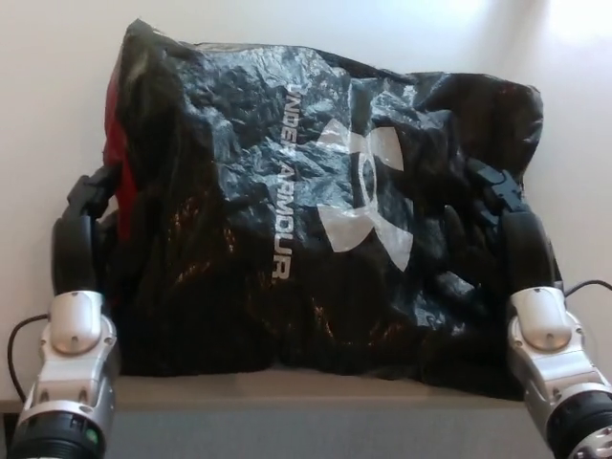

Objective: A plastic bag is kept in the middle of the desk and the robot uses both its hands to grab the bag from the left and right and brings its hands close together to compress the bag

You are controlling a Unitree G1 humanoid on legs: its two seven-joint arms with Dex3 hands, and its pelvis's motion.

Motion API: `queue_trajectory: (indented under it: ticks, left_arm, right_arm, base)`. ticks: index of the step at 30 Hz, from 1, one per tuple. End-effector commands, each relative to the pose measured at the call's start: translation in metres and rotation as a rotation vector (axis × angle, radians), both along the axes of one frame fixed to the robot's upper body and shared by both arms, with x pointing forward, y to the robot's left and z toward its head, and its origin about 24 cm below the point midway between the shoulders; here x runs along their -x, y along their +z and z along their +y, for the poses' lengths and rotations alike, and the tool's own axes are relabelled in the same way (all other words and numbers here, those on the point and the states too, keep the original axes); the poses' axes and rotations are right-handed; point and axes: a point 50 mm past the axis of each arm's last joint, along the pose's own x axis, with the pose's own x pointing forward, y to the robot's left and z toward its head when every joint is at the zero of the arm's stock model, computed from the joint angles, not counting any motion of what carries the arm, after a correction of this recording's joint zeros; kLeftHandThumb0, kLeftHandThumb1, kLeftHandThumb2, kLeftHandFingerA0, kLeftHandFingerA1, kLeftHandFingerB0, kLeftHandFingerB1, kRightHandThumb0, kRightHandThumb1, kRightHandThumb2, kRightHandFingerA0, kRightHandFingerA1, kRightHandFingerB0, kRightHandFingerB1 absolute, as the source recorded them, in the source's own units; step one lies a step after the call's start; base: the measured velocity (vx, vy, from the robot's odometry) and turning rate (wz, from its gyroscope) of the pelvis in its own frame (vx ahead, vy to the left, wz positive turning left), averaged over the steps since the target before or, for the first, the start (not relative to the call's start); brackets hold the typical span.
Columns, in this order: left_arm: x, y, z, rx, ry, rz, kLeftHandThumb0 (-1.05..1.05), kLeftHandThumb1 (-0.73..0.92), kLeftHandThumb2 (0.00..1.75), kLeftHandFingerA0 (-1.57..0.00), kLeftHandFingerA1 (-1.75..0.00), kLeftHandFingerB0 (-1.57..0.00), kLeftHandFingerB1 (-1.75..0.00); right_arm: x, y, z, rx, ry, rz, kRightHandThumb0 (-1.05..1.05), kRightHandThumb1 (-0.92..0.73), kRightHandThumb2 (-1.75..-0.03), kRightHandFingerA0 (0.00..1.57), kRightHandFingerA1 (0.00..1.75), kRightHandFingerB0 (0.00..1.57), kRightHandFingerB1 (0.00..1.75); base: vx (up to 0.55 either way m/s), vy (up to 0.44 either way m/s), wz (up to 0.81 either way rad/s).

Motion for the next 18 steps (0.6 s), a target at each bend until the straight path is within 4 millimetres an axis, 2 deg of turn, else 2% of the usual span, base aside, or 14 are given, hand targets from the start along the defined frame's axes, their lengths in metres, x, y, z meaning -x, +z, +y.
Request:
queue_trajectory:
  ticks: [1,4,5,10,11,12,14,15,16,17,18]
  left_arm:
    - [-0.001,-0.005,-0.016,-0.007,-0.002,0.004,-0.57,0.92,0.78,-0.24,-0.39,-0.23,-0.32]
    - [0.000,-0.012,-0.032,0.051,-0.023,0.023,-0.59,0.92,0.78,-0.21,-0.39,-0.21,-0.33]
    - [0.001,-0.014,-0.040,0.056,-0.035,0.030,-0.61,0.92,0.78,-0.21,-0.41,-0.21,-0.34]
    - [0.002,-0.013,-0.062,0.081,-0.079,0.002,-0.63,0.92,0.79,-0.19,-0.41,-0.20,-0.34]
    - [0.002,-0.011,-0.067,0.084,-0.099,-0.015,-0.62,0.92,0.82,-0.13,-0.38,-0.15,-0.33]
    - [0.001,-0.006,-0.075,0.086,-0.130,-0.045,-0.28,0.69,1.21,-0.01,-0.50,0.00,-0.47]
    - [-0.001,0.001,-0.081,0.089,-0.154,-0.079,-0.29,0.69,1.22,-0.01,-0.51,0.00,-0.48]
    - [-0.002,0.005,-0.084,0.085,-0.172,-0.097,-0.60,0.92,0.87,-0.11,-0.35,-0.14,-0.30]
    - [-0.002,0.007,-0.085,0.078,-0.188,-0.110,-0.60,0.92,0.87,-0.11,-0.35,-0.14,-0.30]
    - [-0.003,0.011,-0.087,0.069,-0.199,-0.128,-0.68,0.86,1.16,0.00,-0.44,-0.12,-0.42]
    - [-0.005,0.017,-0.088,0.065,-0.213,-0.155,-0.65,0.86,1.12,-0.05,-0.44,-0.07,-0.35]
  right_arm:
    - [0.001,-0.003,0.019,0.016,0.025,0.013,-0.73,-0.92,-0.69,0.20,0.34,0.18,0.28]
    - [0.005,-0.005,0.037,0.009,0.071,0.011,-0.71,-0.92,-0.70,0.19,0.36,0.15,0.29]
    - [0.006,-0.006,0.044,-0.008,0.097,0.016,-0.35,-0.55,-1.13,0.01,0.50,0.00,0.48]
    - [0.008,-0.005,0.060,-0.008,0.145,0.007,-0.36,-0.53,-1.12,0.01,0.50,0.00,0.49]
    - [0.008,-0.004,0.063,-0.009,0.159,-0.004,-0.88,-0.80,-1.14,0.04,0.44,0.08,0.39]
    - [0.008,0.000,0.068,-0.016,0.182,-0.028,-0.77,-0.75,-1.10,0.05,0.43,0.07,0.35]
    - [0.008,0.003,0.072,-0.027,0.201,-0.049,-0.80,-0.75,-1.10,0.04,0.37,0.09,0.34]
    - [0.008,0.006,0.073,-0.022,0.214,-0.068,-0.79,-0.92,-0.73,0.09,0.30,0.13,0.27]
    - [0.008,0.008,0.075,-0.009,0.225,-0.089,-0.79,-0.92,-0.73,0.09,0.30,0.13,0.27]
    - [0.008,0.011,0.076,0.000,0.232,-0.115,-0.80,-0.91,-0.73,0.09,0.31,0.14,0.27]
    - [0.007,0.017,0.079,0.011,0.237,-0.154,-0.85,-0.80,-1.14,0.02,0.42,0.11,0.38]
  base:
    - [0.00,0.000,0.00]
    - [0.00,0.000,0.00]
    - [0.00,0.000,0.00]
    - [0.00,0.000,0.00]
    - [0.00,0.000,0.00]
    - [0.00,0.000,0.00]
    - [0.00,0.000,0.00]
    - [0.00,0.000,0.00]
    - [0.00,0.000,0.00]
    - [0.00,0.000,0.00]
    - [0.00,0.000,0.00]
